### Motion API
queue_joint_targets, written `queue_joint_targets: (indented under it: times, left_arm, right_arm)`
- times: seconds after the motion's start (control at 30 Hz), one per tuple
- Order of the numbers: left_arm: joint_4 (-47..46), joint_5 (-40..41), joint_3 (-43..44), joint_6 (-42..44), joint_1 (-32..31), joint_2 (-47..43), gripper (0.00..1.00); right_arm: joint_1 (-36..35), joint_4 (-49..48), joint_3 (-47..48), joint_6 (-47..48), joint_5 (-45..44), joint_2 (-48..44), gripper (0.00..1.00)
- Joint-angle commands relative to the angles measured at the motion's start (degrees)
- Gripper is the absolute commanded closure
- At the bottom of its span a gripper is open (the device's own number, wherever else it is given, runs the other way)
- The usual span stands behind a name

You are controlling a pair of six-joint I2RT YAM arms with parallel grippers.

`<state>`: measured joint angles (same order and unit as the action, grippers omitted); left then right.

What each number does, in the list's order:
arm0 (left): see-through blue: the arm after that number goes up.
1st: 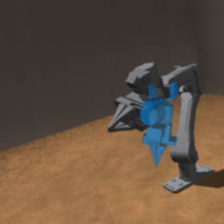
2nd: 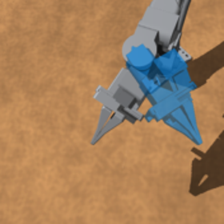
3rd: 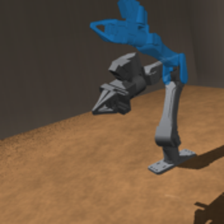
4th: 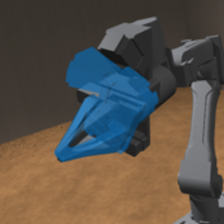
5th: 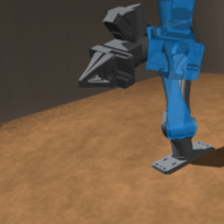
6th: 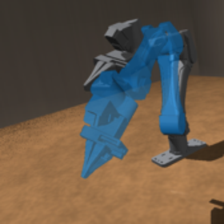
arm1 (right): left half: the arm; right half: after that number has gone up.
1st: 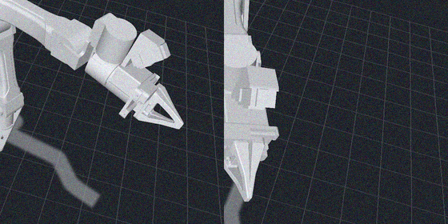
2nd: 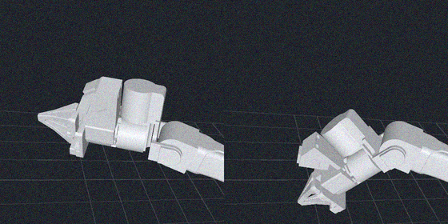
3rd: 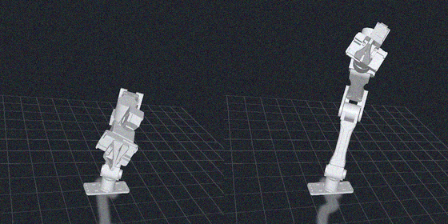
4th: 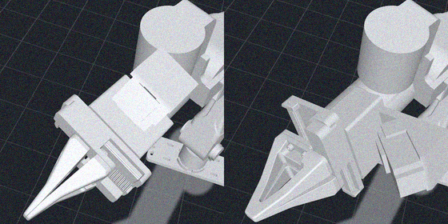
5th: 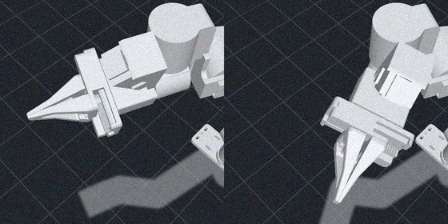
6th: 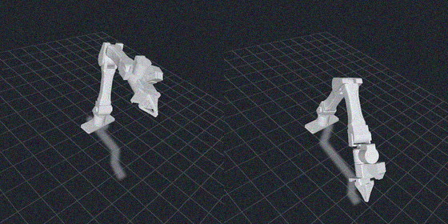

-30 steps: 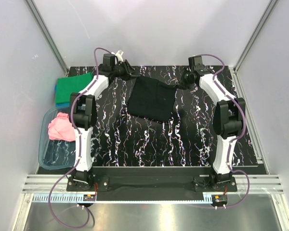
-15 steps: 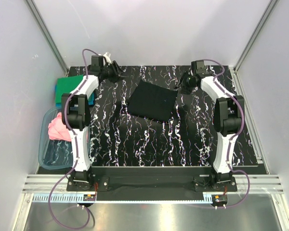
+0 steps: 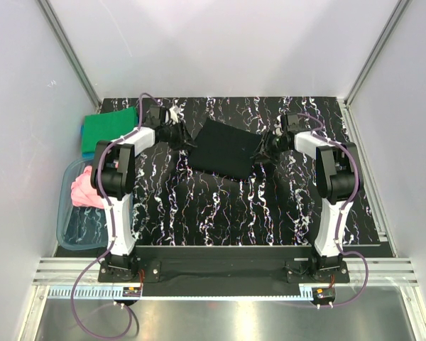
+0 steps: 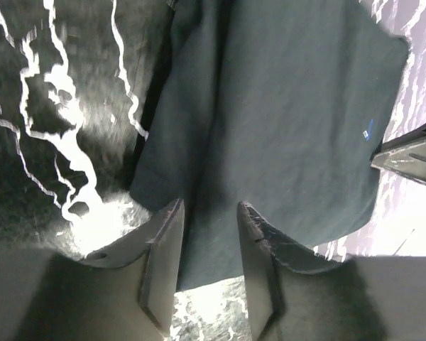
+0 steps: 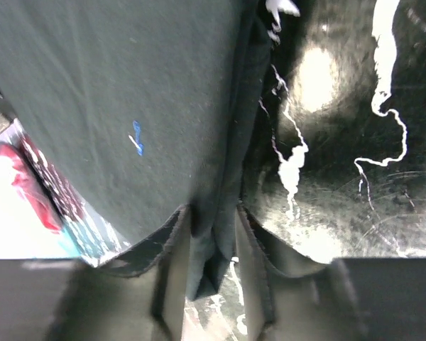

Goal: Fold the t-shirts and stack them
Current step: Fold the tshirt

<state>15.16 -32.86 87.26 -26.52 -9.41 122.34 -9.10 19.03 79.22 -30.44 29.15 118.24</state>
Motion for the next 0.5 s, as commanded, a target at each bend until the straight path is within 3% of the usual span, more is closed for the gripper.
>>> queue_joint_targets:
  times: [0.0,0.13,0.27,0.37,0.43,0.47]
  left_arm:
    - [-2.32,-2.29,-2.79,3.05,-0.43,-0.43,0.77]
    - [-5.39,-4.04,-8.59,-0.53,-0.43,-2.63,1.0]
    - [-11.37,-6.69,-16.76,-5.82,-1.13,-7.2,1.0]
    - [-7.52,-4.5,-19.23,-5.3,-1.31,-10.1,1.0]
    - [-2.78,-1.87,-19.15,-3.63,-1.23,-11.25,0.88]
    - [-1.55,0.84,-19.06,-3.19,-0.96,-12.82,0.69]
  right_arm:
    - [-0.21,-4.79,-2.49,2.57,2.49,-1.95,0.69]
    - [-0.21,-4.35,-3.28,5.56,2.32,-1.34,0.79]
    - [-0.13,-3.82,-2.93,9.07,4.34,-1.25,0.79]
    - [-0.13,-2.77,-2.67,10.04,3.81,-2.66,0.71]
    - [-0.13,-1.72,-1.88,10.13,3.99,-3.1,0.64]
    - [-0.13,-1.02,-1.79,10.05,4.25,-3.36,0.59]
